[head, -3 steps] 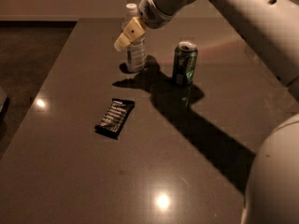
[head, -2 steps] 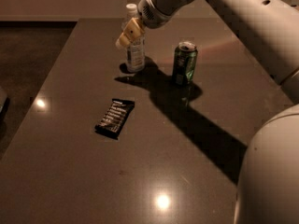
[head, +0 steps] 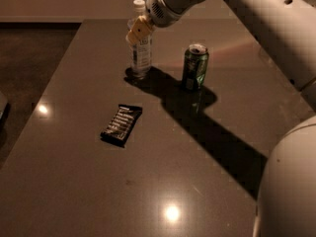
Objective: Knock blue plastic bottle over
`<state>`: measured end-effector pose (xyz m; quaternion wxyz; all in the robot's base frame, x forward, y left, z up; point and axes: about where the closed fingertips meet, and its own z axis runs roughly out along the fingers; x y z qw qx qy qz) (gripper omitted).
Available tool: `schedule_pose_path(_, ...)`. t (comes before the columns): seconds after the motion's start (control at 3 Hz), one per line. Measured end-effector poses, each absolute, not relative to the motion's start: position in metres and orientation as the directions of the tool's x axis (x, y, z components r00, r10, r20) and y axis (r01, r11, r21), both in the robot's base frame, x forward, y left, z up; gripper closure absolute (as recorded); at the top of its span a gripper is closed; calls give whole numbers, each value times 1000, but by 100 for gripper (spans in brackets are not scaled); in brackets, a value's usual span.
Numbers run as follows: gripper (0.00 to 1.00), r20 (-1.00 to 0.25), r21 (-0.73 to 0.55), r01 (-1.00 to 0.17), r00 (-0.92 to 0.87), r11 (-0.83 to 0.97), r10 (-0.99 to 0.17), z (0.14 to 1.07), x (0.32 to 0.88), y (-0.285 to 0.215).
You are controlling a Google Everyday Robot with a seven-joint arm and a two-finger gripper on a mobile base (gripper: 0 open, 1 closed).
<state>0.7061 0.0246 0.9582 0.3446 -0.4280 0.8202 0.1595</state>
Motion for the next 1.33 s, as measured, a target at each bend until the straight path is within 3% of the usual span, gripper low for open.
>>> schedule_pose_path(0.33, 88, -724, -73, -822, -345, 564, -597, 986, 686, 11)
schedule_pose_path(0.67, 100, -711, -119, -833, -309, 541, -632, 1015, 647, -11)
schedule_pose_path(1.33, 100, -606, -107, -851, -354, 514, -712, 1025, 567, -62)
